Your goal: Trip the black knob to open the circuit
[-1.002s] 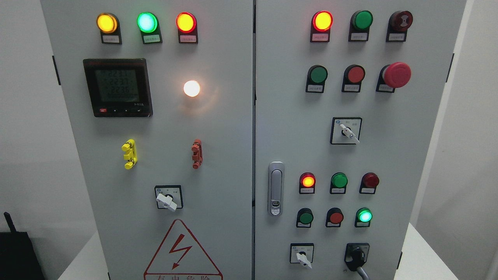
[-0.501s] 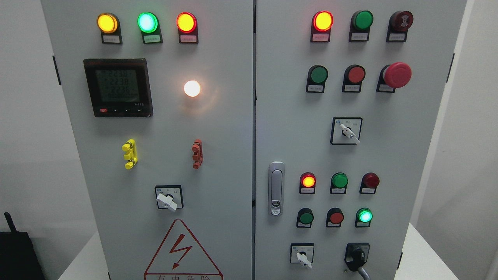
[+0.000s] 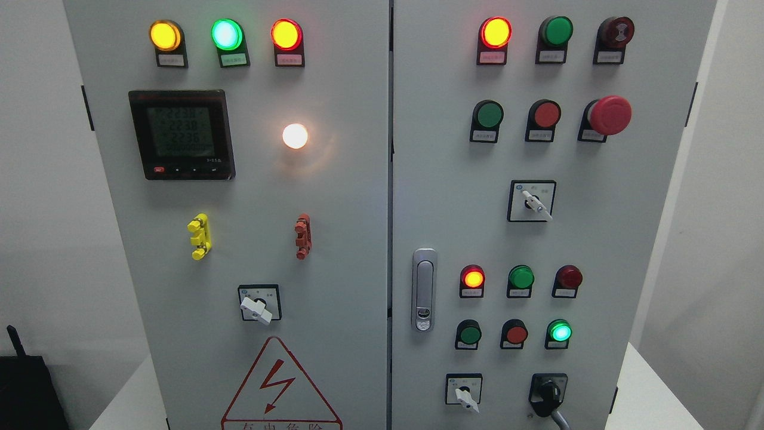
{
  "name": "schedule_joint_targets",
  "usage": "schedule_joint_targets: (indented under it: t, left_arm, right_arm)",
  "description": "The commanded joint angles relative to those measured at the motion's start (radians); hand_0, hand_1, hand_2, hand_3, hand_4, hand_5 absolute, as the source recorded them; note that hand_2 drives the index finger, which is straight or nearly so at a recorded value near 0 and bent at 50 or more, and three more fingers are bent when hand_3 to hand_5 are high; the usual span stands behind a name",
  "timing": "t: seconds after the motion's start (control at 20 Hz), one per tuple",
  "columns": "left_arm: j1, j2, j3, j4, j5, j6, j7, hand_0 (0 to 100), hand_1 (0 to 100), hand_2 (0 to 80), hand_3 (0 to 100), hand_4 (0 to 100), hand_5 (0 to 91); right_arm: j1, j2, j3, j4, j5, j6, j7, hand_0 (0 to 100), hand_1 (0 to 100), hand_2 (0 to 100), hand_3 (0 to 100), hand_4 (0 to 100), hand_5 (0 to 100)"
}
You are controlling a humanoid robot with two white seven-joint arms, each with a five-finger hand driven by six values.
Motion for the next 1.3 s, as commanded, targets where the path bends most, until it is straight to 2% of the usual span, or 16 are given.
schedule_joint_targets:
  t: [0.0,1.25]
  left_arm:
    - [0.000,0.000,0.000,0.000,-0.023,0.001,-0.001,12,39,0.0,0,0,0.0]
    - [0.000,0.000,0.000,0.000,-0.023,0.001,-0.001,12,39,0.0,0,0,0.0]
  right_arm:
    - [-0.001,0.000,-0.009,0.002,0.000,0.001,0.000,0,0,0,100,100,100]
    - [-0.001,0.001,-0.021,0.005,0.000,0.002,-0.002,0,0,0,100,100,100]
